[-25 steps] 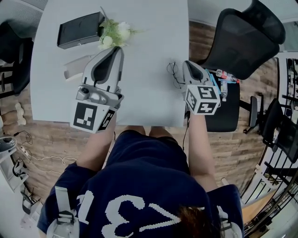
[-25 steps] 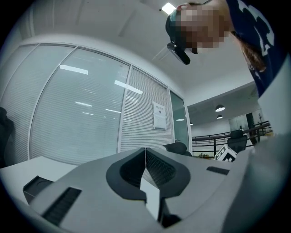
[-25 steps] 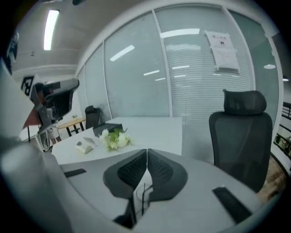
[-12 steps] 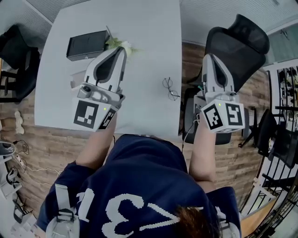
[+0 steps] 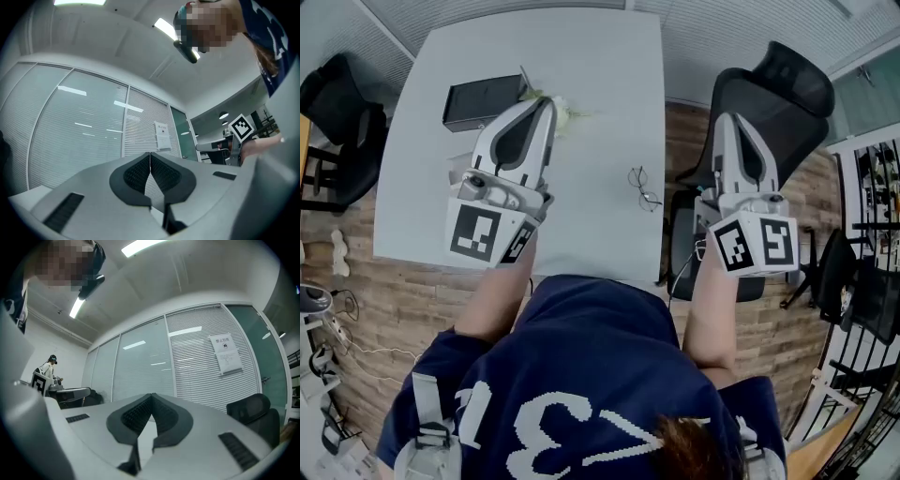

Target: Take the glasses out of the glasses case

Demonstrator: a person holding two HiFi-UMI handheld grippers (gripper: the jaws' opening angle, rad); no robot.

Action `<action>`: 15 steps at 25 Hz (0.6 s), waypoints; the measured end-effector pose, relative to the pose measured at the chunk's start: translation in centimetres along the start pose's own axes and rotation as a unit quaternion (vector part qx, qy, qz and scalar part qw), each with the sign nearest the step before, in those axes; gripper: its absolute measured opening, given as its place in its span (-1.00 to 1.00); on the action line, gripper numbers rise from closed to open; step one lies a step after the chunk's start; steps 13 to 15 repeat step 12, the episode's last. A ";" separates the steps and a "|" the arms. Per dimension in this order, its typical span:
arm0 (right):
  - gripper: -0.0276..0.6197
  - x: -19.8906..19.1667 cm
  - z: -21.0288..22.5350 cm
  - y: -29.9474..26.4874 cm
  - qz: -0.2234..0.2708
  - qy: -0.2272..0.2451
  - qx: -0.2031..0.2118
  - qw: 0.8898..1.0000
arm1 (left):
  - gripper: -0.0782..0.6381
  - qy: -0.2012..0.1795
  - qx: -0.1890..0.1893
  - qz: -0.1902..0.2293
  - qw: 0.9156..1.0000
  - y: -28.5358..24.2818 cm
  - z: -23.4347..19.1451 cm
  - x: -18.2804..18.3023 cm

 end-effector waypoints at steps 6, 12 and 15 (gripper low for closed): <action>-0.84 0.4 0.0 0.1 0.003 0.002 0.000 1.000 | -0.73 0.000 0.000 0.001 1.000 -0.1 0.2 0.2; -0.84 0.5 -0.3 0.0 0.002 0.008 -0.001 1.000 | -0.73 -0.001 0.000 0.002 1.000 0.0 0.0 0.3; -0.84 0.5 -0.3 0.0 0.002 0.008 -0.001 1.000 | -0.73 -0.001 0.000 0.002 1.000 0.0 0.0 0.3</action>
Point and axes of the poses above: the fingertips, and each gripper's own axes: y backward along the fingers, z to its right, x out of its top, the point moved 9 cm from there along y, backward along the fingers, and after that the axes turned 4 degrees about z, right-handed, at the moved point
